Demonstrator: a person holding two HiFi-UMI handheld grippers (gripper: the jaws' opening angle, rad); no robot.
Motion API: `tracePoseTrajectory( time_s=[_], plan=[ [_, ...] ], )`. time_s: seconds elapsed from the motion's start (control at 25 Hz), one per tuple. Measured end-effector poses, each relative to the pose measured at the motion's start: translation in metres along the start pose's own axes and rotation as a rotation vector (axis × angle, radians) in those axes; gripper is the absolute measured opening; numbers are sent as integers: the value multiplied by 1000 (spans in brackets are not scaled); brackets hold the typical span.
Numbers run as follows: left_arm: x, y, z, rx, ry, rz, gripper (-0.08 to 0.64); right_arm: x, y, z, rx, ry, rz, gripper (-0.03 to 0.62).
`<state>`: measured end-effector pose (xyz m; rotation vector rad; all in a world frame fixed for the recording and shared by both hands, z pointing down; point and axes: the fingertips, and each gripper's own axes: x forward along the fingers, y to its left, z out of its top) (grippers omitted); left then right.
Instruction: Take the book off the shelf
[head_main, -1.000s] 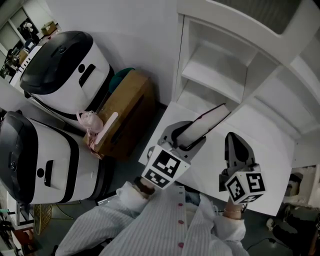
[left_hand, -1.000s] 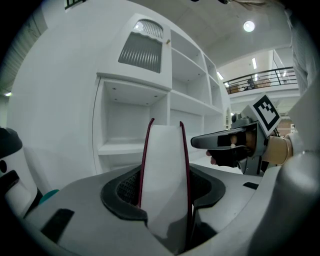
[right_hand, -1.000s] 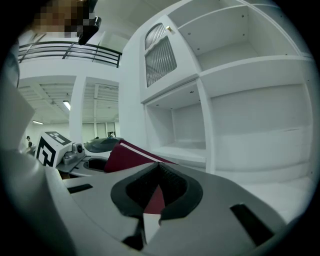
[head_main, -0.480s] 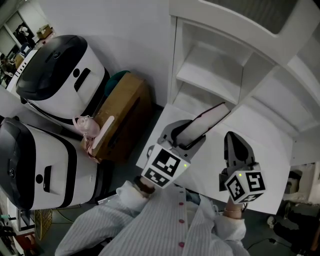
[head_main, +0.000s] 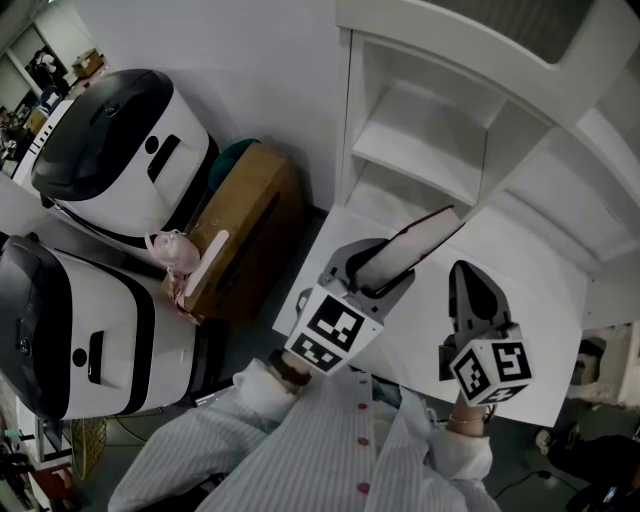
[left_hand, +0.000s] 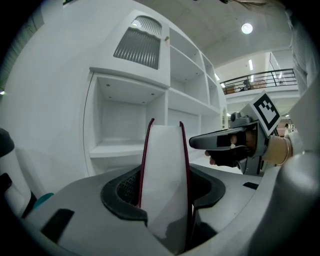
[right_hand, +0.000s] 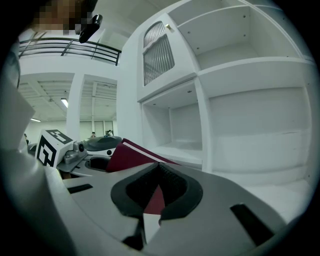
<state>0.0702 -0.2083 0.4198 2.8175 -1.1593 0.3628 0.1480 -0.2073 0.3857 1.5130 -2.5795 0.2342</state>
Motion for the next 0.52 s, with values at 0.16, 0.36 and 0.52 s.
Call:
tracePoseTrajectory(
  time_s=[0.16,0.36,0.52],
  plan=[
    [6,-3,-1,18,17,-24,230,-1,0,-1,-3,0,-1,14],
    [12,-9,1,81,48,-89,230,-4,-2,1,-9,-4,-3,14],
    [14,-15,1,112,67,-148,230,-8,-6,1,-9,-8,-13,14]
  ],
)
